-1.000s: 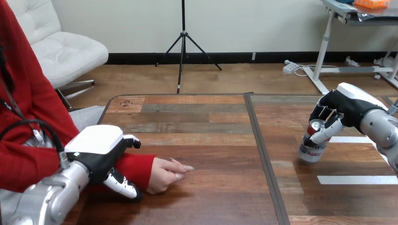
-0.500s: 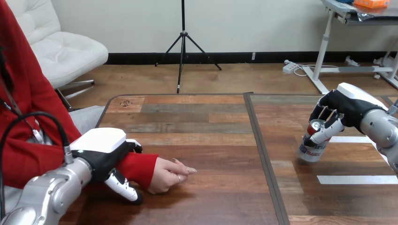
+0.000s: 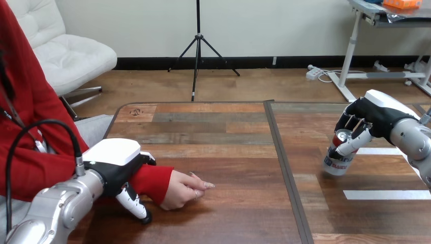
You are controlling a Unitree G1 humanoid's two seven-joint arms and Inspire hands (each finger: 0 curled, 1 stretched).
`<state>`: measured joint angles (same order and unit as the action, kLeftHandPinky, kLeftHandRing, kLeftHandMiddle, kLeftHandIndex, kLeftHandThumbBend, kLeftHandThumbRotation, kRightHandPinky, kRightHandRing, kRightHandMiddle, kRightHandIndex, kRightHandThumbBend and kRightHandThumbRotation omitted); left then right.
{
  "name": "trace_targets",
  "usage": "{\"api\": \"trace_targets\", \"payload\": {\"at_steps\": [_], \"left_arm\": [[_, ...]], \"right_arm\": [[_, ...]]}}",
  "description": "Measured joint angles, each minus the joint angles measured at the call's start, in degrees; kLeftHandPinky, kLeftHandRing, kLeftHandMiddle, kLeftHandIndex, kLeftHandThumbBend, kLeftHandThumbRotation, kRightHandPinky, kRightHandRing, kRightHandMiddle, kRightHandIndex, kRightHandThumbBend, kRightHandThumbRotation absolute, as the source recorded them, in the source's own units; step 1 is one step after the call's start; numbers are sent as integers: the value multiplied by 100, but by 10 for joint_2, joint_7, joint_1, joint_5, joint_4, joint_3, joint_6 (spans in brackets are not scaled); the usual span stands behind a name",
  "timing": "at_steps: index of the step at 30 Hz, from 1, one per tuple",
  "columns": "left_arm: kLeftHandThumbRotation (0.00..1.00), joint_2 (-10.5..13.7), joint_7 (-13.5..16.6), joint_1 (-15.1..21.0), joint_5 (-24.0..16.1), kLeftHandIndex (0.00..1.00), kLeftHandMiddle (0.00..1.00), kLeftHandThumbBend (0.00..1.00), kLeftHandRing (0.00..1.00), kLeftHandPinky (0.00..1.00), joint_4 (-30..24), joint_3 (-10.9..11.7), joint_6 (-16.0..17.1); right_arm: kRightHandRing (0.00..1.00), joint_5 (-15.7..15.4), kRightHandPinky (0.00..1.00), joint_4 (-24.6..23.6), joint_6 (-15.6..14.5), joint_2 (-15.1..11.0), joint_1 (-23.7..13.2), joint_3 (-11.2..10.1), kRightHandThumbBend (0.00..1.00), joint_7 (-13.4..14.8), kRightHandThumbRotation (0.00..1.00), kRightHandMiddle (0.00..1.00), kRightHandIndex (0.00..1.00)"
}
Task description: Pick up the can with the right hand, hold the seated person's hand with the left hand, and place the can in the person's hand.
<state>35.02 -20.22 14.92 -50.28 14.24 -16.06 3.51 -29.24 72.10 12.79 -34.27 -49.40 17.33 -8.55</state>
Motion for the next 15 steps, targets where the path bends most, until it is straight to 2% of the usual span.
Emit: {"api": "trace_targets", "payload": {"at_steps": [15], "left_arm": [[11, -3, 63, 22, -23, 74, 74, 96, 73, 71, 29, -32, 2]], "right_arm": [[53, 1, 50, 0, 6, 0, 0, 0, 81, 0, 0, 54, 48]]}}
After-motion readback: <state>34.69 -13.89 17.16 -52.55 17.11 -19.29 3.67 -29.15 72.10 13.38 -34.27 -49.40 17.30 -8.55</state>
